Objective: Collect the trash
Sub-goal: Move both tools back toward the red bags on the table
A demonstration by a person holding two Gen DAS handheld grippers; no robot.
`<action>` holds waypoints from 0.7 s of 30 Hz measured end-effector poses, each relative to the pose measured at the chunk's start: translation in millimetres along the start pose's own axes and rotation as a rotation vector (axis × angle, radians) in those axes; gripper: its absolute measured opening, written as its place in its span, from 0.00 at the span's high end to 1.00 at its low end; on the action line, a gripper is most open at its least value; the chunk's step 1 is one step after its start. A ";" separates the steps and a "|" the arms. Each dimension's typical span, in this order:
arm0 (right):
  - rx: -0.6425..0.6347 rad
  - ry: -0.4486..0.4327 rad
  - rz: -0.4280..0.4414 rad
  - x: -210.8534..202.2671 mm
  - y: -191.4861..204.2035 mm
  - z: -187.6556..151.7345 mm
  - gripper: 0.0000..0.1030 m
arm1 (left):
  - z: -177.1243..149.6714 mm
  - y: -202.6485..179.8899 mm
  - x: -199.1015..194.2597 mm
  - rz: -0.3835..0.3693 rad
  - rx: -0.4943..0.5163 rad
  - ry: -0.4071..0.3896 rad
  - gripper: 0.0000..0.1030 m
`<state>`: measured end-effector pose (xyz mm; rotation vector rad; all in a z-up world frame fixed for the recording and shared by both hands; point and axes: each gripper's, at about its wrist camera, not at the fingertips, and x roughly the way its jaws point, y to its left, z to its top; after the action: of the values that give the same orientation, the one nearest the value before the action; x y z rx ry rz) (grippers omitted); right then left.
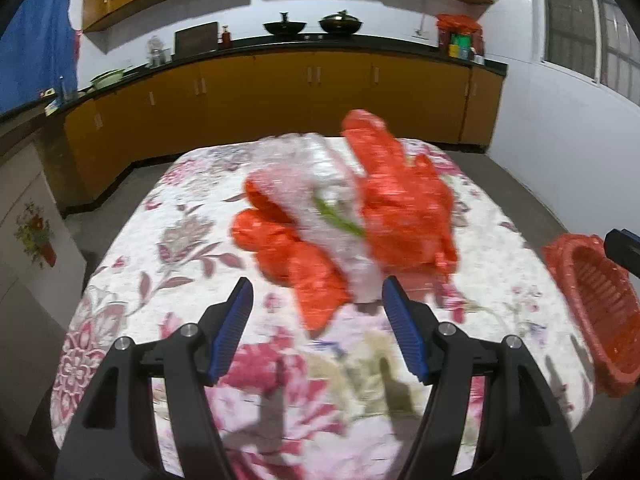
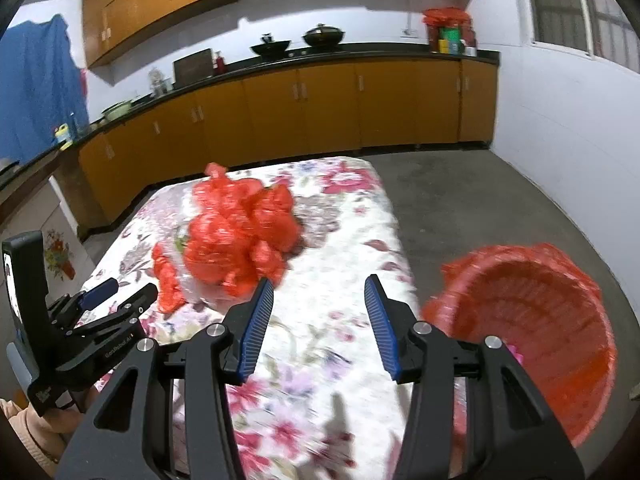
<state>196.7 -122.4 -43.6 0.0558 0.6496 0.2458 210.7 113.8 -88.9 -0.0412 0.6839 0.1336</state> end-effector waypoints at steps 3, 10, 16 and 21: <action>-0.026 0.011 0.025 15.4 20.8 3.2 0.53 | -0.6 16.3 2.2 0.024 -0.014 -0.002 0.36; -0.064 0.029 0.058 47.4 51.2 5.2 0.53 | -2.3 51.7 11.5 0.075 -0.040 0.003 0.36; -0.053 0.027 0.050 71.2 56.2 10.7 0.53 | -3.6 76.5 20.5 0.108 -0.064 0.013 0.36; -0.022 0.024 0.061 84.9 56.3 19.1 0.53 | -4.5 87.2 26.9 0.113 -0.085 0.020 0.35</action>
<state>261.7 -46.6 -71.4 0.0513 0.6692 0.3126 216.7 202.7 -108.9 -0.0858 0.7005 0.2708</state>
